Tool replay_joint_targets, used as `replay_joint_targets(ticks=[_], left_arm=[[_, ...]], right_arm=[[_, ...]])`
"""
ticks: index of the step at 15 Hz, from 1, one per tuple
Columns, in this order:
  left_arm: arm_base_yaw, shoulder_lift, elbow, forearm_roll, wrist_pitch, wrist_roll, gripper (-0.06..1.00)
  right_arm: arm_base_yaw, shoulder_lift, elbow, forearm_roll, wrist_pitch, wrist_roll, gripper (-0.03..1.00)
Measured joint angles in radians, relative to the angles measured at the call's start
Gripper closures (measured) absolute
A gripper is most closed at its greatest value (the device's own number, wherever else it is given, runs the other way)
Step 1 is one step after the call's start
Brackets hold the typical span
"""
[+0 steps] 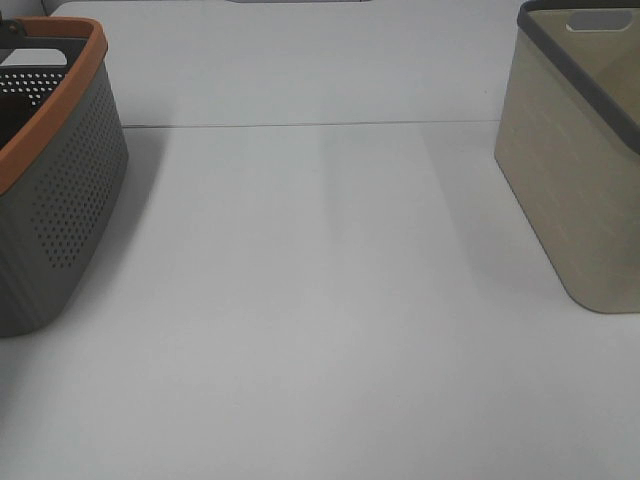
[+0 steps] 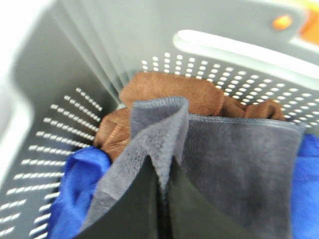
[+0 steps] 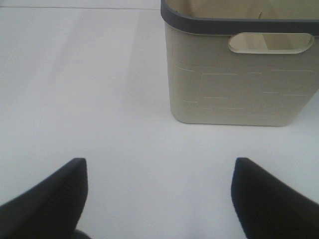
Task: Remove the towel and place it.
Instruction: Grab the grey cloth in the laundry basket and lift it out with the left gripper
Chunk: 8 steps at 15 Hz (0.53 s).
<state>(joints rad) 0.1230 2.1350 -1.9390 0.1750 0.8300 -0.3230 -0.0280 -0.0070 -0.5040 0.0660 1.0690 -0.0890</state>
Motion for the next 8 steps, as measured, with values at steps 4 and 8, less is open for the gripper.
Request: replay_joint_targets(ticks=[4,8], left_arm=[[0.0,-0.145,0.0,-0.032,0.072,0.052,0.94],[0.0,-0.31,0.0,-0.088,0.083,0.07,0.94]], right_arm=[[0.0,0.0,0.0,0.0,0.0,0.0,0.22],[0.0,0.0,0.0,0.0,0.0,0.0,0.22]])
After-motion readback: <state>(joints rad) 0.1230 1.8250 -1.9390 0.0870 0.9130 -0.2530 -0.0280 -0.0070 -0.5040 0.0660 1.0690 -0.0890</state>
